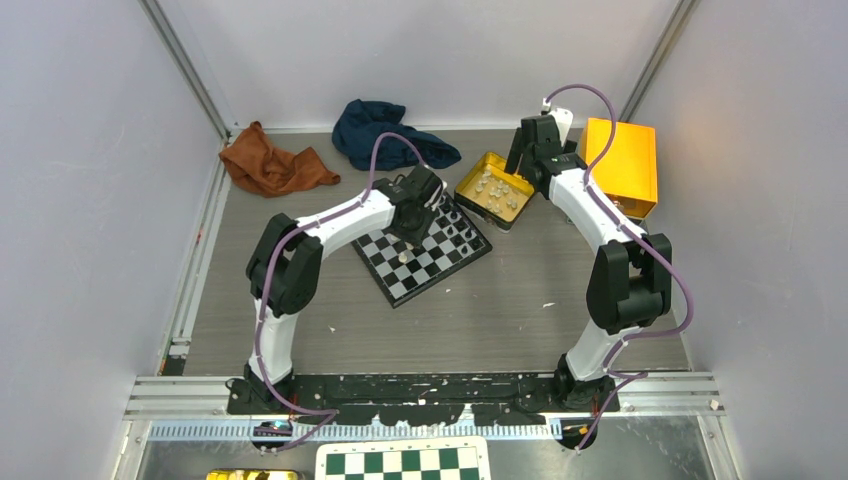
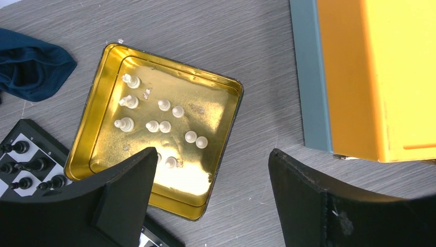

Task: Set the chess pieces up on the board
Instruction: Pick up the chess piece from the chessboard.

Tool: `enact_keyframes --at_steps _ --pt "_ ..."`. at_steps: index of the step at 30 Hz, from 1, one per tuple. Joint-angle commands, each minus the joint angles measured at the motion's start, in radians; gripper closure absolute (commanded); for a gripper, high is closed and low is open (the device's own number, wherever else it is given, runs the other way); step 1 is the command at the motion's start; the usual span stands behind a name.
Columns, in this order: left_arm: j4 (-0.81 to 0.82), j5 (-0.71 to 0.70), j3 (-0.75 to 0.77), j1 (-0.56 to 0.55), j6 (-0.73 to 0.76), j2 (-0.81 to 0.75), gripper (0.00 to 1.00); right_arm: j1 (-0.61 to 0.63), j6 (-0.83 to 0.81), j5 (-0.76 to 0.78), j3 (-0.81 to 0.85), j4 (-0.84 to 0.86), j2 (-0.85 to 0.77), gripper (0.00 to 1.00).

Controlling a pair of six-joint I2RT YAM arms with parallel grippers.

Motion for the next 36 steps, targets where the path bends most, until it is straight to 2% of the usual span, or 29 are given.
enact_keyframes --at_steps 1,36 --pt "0.002 -0.02 0.044 0.003 0.0 0.001 0.66 0.003 0.0 0.023 0.0 0.048 -0.053 0.15" --pt "-0.005 -0.036 0.047 0.006 -0.004 -0.005 0.73 0.002 0.0 0.032 -0.017 0.05 -0.068 0.15"
